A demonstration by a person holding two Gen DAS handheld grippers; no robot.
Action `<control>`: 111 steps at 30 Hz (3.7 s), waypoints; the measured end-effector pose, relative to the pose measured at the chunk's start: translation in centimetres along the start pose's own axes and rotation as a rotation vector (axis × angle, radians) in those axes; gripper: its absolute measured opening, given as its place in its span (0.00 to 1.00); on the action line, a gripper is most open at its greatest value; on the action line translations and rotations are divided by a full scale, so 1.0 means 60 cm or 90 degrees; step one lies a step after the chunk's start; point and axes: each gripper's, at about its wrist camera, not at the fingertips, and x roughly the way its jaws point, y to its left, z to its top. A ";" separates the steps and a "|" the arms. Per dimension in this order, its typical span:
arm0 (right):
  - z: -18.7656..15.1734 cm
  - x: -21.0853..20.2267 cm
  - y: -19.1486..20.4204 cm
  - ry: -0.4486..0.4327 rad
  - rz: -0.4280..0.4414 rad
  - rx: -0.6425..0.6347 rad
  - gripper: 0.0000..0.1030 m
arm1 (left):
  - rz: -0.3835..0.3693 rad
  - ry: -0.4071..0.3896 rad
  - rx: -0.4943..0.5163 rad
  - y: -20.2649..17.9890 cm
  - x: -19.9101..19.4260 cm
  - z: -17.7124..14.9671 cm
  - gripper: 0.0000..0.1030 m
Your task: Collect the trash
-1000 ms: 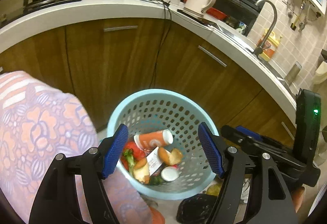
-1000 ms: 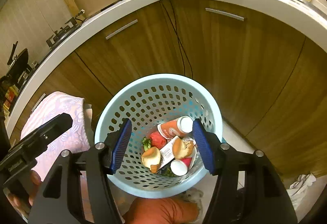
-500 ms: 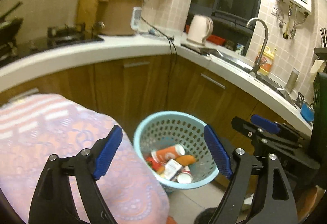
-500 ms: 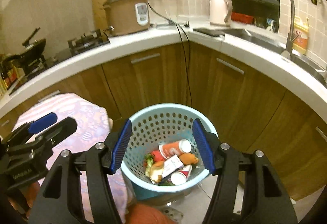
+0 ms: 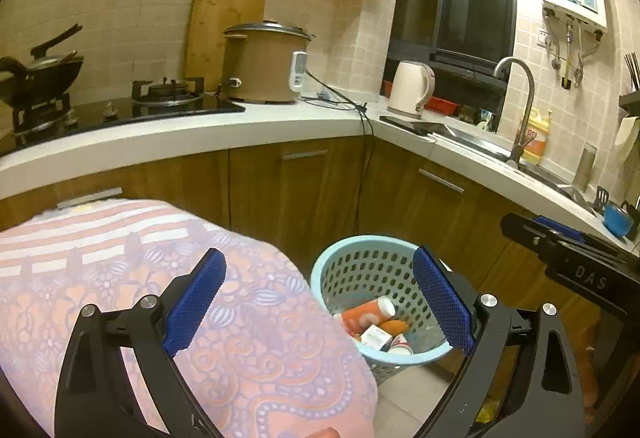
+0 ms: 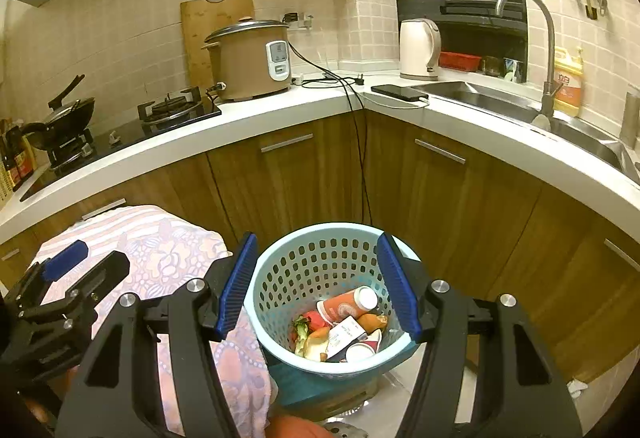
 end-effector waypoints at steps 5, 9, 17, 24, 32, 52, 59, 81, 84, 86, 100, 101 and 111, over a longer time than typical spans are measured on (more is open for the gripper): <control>-0.007 0.005 0.002 0.004 -0.016 0.001 0.56 | -0.001 0.015 -0.023 0.014 0.006 -0.007 0.89; -0.014 0.007 -0.002 0.006 -0.026 0.008 0.56 | 0.006 0.015 -0.018 0.014 0.004 -0.014 0.89; -0.018 0.005 -0.008 0.002 -0.043 0.014 0.56 | 0.012 0.011 0.014 -0.005 0.000 -0.020 0.90; -0.020 0.006 -0.011 0.010 -0.032 0.018 0.56 | 0.016 0.014 0.003 0.004 0.003 -0.019 0.90; -0.021 -0.004 -0.003 0.001 -0.048 0.007 0.56 | 0.014 0.019 -0.008 0.009 0.004 -0.021 0.90; -0.026 0.000 0.006 0.012 -0.040 -0.002 0.57 | 0.017 0.024 -0.008 0.012 0.005 -0.019 0.91; -0.027 -0.002 0.007 0.011 -0.039 -0.002 0.57 | 0.022 0.026 -0.007 0.014 0.009 -0.021 0.91; -0.030 0.004 0.003 0.019 -0.036 0.002 0.57 | 0.024 0.027 -0.004 0.014 0.009 -0.022 0.91; -0.030 0.004 0.002 0.019 -0.036 0.001 0.57 | 0.025 0.027 -0.004 0.015 0.009 -0.022 0.91; -0.030 0.004 0.002 0.019 -0.035 0.001 0.57 | 0.025 0.027 -0.004 0.016 0.009 -0.022 0.91; -0.031 0.005 0.003 0.020 -0.035 0.001 0.57 | 0.032 0.015 0.007 0.020 0.008 -0.019 0.91; -0.032 0.004 0.003 0.019 -0.034 0.001 0.57 | 0.037 0.009 0.009 0.020 0.004 -0.019 0.91; -0.029 0.012 0.005 0.020 -0.029 -0.004 0.57 | 0.007 0.040 -0.038 0.044 0.014 -0.017 0.92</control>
